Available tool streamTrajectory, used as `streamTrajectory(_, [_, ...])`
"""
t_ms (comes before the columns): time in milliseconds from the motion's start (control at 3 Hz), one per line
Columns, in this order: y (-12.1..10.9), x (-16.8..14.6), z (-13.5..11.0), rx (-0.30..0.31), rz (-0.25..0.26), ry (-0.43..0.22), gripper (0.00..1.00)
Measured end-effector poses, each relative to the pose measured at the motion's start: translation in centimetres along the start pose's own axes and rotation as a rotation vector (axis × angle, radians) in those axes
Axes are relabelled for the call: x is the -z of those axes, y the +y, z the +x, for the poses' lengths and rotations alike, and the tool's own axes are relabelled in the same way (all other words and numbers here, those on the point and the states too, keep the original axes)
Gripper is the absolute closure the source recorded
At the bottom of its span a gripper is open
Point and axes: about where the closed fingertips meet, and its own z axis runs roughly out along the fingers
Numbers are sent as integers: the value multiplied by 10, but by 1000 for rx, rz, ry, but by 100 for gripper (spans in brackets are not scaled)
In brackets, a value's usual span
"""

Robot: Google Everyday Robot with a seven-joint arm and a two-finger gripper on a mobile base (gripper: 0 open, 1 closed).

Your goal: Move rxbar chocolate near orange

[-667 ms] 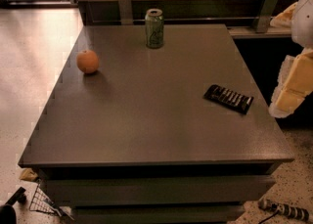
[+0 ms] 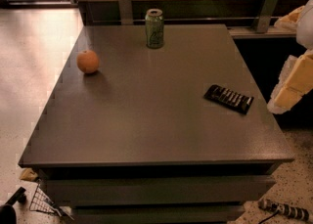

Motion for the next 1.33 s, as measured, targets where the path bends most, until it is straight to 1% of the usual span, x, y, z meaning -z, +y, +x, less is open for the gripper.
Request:
streamTrajectory(333, [-22,-30,25,-120,29,-196,0])
streamTrajectory(667, [-33,-48,36,-198,65,-353,0])
streamTrajectory(1000, [-36,-62,40,-254,90,-483,0])
streamTrajectory(1333, [-30,-82,41,-297,80,-586,0])
